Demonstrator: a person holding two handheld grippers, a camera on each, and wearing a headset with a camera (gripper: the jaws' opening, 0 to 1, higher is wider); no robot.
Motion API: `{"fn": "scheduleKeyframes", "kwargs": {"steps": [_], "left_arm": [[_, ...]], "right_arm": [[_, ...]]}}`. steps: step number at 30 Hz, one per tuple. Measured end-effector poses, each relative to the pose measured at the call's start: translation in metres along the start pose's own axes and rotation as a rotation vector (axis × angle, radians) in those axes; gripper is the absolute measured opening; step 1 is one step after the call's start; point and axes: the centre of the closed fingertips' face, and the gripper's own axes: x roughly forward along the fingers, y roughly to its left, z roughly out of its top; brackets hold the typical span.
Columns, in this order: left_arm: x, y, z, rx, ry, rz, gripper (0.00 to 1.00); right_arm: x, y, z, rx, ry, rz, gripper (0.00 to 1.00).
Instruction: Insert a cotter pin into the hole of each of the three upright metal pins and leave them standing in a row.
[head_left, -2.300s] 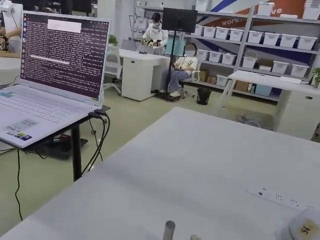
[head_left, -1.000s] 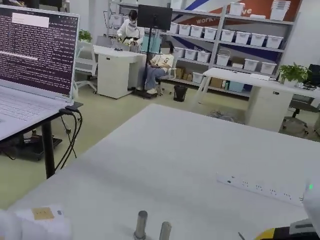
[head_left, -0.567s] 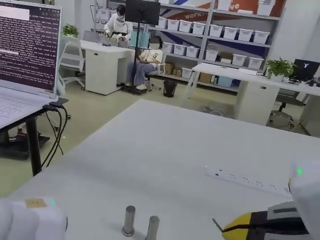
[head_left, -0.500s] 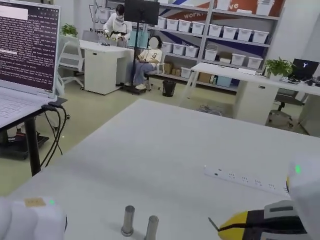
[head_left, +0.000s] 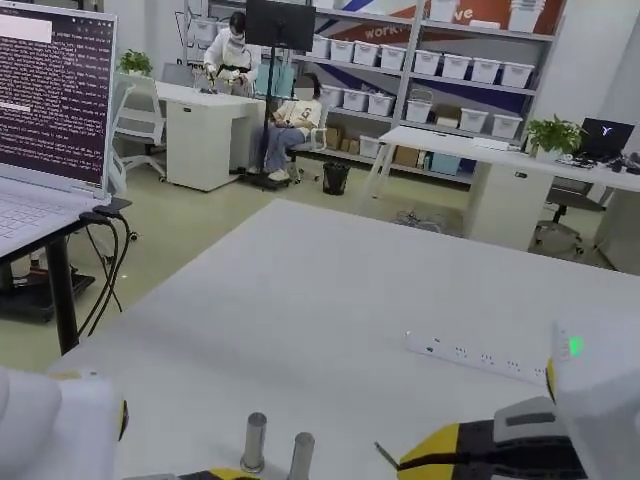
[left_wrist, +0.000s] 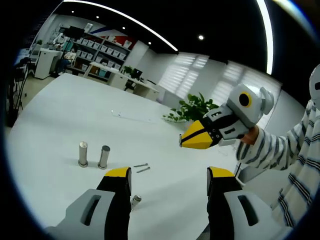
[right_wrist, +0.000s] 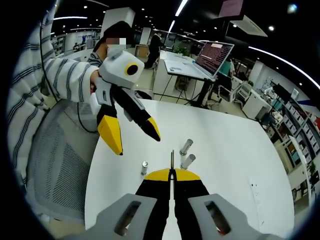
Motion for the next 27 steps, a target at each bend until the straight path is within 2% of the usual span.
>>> {"fn": "scheduleKeyframes", "kwargs": {"steps": [6, 16, 27], "left_arm": [[0.000, -0.003, 0.003, -0.021, -0.014, -0.018, 0.53], [-0.002, -0.006, 0.000, -0.026, -0.007, -0.035, 0.50], [-0.002, -0.012, 0.000, -0.051, -0.008, -0.074, 0.38]], "right_arm": [[0.004, 0.010, 0.006, -0.036, -0.002, 0.029, 0.00], [0.006, 0.026, 0.012, -0.091, -0.003, 0.074, 0.00], [0.008, 0.040, 0.016, -0.135, -0.002, 0.110, 0.00]]}}
